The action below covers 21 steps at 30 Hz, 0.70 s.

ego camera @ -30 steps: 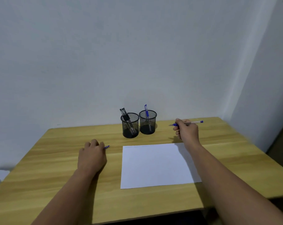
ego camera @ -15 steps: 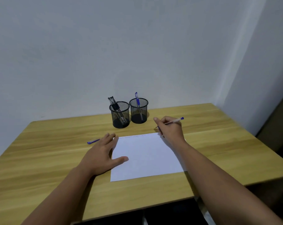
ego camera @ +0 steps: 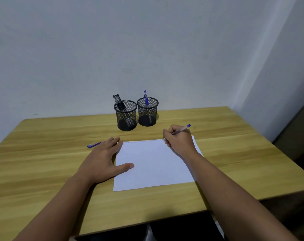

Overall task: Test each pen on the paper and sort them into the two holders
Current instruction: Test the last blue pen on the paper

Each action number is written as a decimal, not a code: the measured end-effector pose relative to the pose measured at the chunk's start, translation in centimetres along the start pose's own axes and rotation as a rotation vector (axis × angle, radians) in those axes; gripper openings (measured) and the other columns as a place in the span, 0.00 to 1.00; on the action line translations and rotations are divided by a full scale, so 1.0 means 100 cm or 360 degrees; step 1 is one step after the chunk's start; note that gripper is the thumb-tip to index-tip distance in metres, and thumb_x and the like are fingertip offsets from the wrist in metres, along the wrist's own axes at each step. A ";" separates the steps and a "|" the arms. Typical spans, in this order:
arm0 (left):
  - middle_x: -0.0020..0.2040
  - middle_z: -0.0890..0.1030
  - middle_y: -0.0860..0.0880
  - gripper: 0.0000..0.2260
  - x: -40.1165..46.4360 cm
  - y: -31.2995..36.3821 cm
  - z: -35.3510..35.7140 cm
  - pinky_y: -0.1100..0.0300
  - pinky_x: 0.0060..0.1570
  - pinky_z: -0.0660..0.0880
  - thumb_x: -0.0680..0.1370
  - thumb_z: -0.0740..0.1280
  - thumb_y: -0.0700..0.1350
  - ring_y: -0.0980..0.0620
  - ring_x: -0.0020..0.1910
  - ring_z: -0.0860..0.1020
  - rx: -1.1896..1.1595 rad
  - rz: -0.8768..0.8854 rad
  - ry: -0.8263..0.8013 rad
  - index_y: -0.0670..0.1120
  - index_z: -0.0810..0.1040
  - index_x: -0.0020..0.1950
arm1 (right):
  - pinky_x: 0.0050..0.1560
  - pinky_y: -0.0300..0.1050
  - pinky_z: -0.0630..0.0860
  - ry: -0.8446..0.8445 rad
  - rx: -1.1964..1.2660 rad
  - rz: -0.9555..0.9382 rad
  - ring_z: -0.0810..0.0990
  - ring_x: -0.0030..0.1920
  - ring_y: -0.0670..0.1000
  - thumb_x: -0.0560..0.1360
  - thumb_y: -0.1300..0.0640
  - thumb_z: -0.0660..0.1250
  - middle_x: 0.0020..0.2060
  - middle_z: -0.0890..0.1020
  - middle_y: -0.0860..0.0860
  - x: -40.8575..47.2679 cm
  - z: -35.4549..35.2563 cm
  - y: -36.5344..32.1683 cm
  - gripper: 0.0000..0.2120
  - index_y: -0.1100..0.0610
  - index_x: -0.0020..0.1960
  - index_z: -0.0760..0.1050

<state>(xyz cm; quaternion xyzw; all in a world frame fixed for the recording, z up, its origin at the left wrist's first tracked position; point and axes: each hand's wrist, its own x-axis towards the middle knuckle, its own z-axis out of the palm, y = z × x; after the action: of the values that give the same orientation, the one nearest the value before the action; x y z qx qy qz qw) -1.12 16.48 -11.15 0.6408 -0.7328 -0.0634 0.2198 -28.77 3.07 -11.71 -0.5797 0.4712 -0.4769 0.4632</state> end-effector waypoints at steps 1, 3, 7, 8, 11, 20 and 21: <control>0.81 0.61 0.55 0.46 0.000 0.000 0.000 0.59 0.77 0.54 0.69 0.65 0.76 0.57 0.81 0.54 0.0000 -0.0006 -0.0006 0.52 0.64 0.81 | 0.31 0.45 0.73 0.0000 -0.0011 -0.0006 0.78 0.28 0.52 0.80 0.61 0.73 0.36 0.77 0.74 -0.001 0.000 0.000 0.19 0.71 0.38 0.70; 0.81 0.60 0.55 0.47 0.000 0.001 0.000 0.57 0.78 0.55 0.69 0.65 0.77 0.57 0.81 0.53 0.0007 -0.0015 -0.0020 0.52 0.63 0.81 | 0.32 0.45 0.72 -0.0009 -0.0015 0.0000 0.77 0.28 0.52 0.80 0.60 0.74 0.35 0.77 0.72 -0.001 0.000 0.000 0.19 0.69 0.37 0.72; 0.81 0.62 0.54 0.46 -0.001 0.003 -0.001 0.57 0.77 0.56 0.69 0.66 0.76 0.56 0.81 0.55 -0.0018 -0.0020 -0.0003 0.52 0.65 0.80 | 0.35 0.49 0.72 -0.0036 -0.0055 0.0020 0.75 0.30 0.54 0.78 0.59 0.75 0.29 0.77 0.65 -0.003 0.003 0.000 0.18 0.64 0.35 0.73; 0.81 0.62 0.54 0.46 -0.001 0.003 -0.001 0.57 0.77 0.56 0.69 0.66 0.76 0.56 0.81 0.55 -0.0015 -0.0023 -0.0006 0.52 0.65 0.80 | 0.35 0.50 0.72 -0.0026 -0.0065 0.0018 0.75 0.30 0.55 0.78 0.59 0.74 0.29 0.76 0.65 -0.003 0.003 0.000 0.18 0.64 0.34 0.72; 0.81 0.60 0.54 0.46 -0.001 0.004 -0.002 0.55 0.78 0.56 0.69 0.66 0.76 0.56 0.81 0.54 -0.0012 -0.0049 -0.0026 0.52 0.64 0.80 | 0.34 0.48 0.73 0.0012 -0.0072 0.0018 0.78 0.31 0.55 0.78 0.62 0.72 0.32 0.78 0.70 -0.004 0.000 -0.002 0.17 0.65 0.34 0.71; 0.82 0.60 0.54 0.46 -0.001 0.004 -0.002 0.54 0.78 0.56 0.69 0.65 0.76 0.55 0.81 0.54 0.0013 -0.0041 -0.0039 0.51 0.64 0.80 | 0.31 0.44 0.73 0.0042 -0.0108 -0.0025 0.78 0.29 0.53 0.80 0.60 0.73 0.33 0.78 0.70 -0.005 0.001 -0.002 0.19 0.65 0.34 0.72; 0.82 0.60 0.54 0.47 -0.001 0.004 -0.002 0.54 0.78 0.56 0.69 0.64 0.77 0.56 0.81 0.54 0.0015 -0.0042 -0.0043 0.51 0.64 0.80 | 0.31 0.44 0.73 0.0050 -0.0127 -0.0031 0.78 0.29 0.54 0.80 0.61 0.72 0.33 0.78 0.70 -0.005 0.001 -0.002 0.19 0.65 0.34 0.72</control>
<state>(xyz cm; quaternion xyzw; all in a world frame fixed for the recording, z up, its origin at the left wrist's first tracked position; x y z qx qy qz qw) -1.40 16.65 -10.88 0.6505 -0.7274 -0.0715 0.2061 -28.71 3.60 -11.57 -0.5946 0.4914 -0.4713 0.4276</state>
